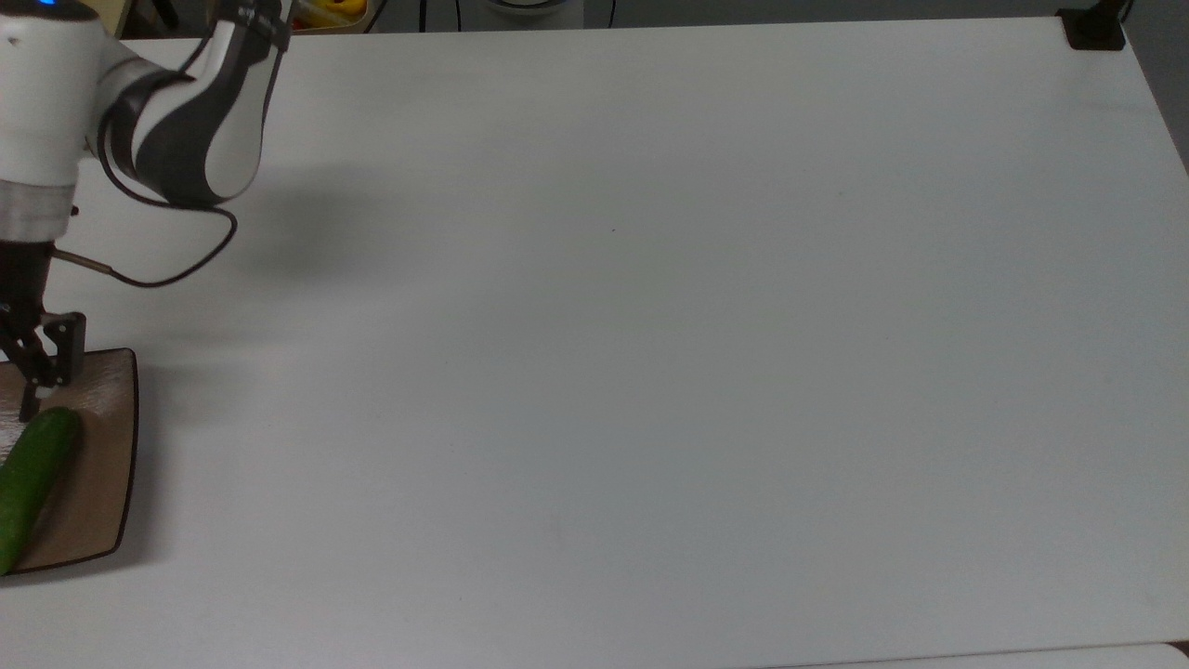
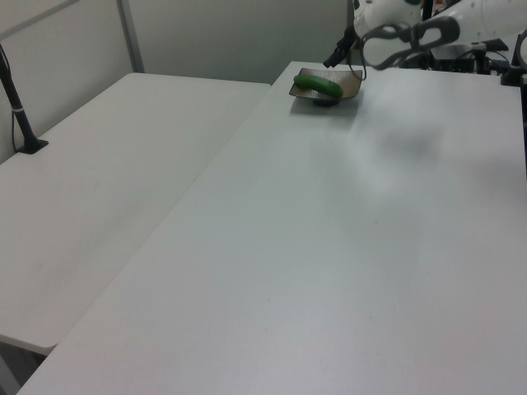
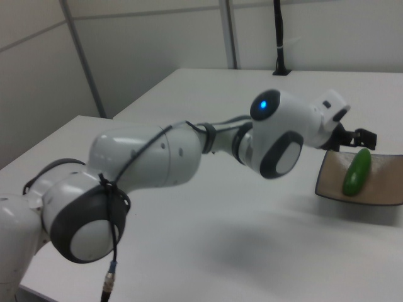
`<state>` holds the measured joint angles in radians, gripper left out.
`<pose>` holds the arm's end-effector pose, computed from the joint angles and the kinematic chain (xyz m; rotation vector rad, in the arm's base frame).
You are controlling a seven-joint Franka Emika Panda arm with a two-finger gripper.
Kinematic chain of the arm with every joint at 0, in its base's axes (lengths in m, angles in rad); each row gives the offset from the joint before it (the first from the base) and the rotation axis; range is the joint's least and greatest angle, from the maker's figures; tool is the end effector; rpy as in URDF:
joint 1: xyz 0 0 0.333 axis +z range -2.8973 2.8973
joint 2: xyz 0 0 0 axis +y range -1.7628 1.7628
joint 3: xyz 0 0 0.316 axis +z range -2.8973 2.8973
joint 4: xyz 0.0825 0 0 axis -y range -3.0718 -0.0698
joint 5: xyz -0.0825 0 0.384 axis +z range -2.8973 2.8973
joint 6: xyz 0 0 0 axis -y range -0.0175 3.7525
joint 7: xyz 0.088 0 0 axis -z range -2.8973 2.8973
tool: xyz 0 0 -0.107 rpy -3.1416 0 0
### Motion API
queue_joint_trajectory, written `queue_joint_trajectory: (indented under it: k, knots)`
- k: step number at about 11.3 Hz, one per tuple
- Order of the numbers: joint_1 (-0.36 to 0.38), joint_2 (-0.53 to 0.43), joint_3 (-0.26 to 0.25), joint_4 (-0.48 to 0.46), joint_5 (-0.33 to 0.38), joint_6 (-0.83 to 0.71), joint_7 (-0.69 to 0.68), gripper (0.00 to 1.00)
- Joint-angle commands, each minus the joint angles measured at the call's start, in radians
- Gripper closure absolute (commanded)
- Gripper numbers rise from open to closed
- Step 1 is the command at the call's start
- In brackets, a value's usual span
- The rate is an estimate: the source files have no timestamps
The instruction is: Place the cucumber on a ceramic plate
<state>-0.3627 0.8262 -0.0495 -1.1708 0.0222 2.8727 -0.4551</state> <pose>0.7482 -0.3117 0.4024 2.5525 0.0731 1.0791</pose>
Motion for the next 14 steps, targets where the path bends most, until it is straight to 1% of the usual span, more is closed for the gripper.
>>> queue_joint_trajectory:
  k: [1,3,6,7,10,11,12,14]
  knots:
    - [0.014,-0.244,0.003,-0.154,0.019,-0.287,0.003,0.00]
    - [0.027,-0.379,0.002,-0.228,0.021,-0.471,0.025,0.00]
    - [0.066,-0.502,0.003,-0.233,0.022,-0.787,0.125,0.00]
    - [0.099,-0.554,0.002,-0.233,0.021,-0.932,0.203,0.00]
    - [0.169,-0.666,0.002,-0.236,0.021,-1.227,0.355,0.00]
    - [0.198,-0.703,0.002,-0.257,0.019,-1.292,0.393,0.00]
    - [0.232,-0.751,0.003,-0.300,0.019,-1.319,0.412,0.00]
    - [0.303,-0.832,0.008,-0.389,0.018,-1.329,0.447,0.00]
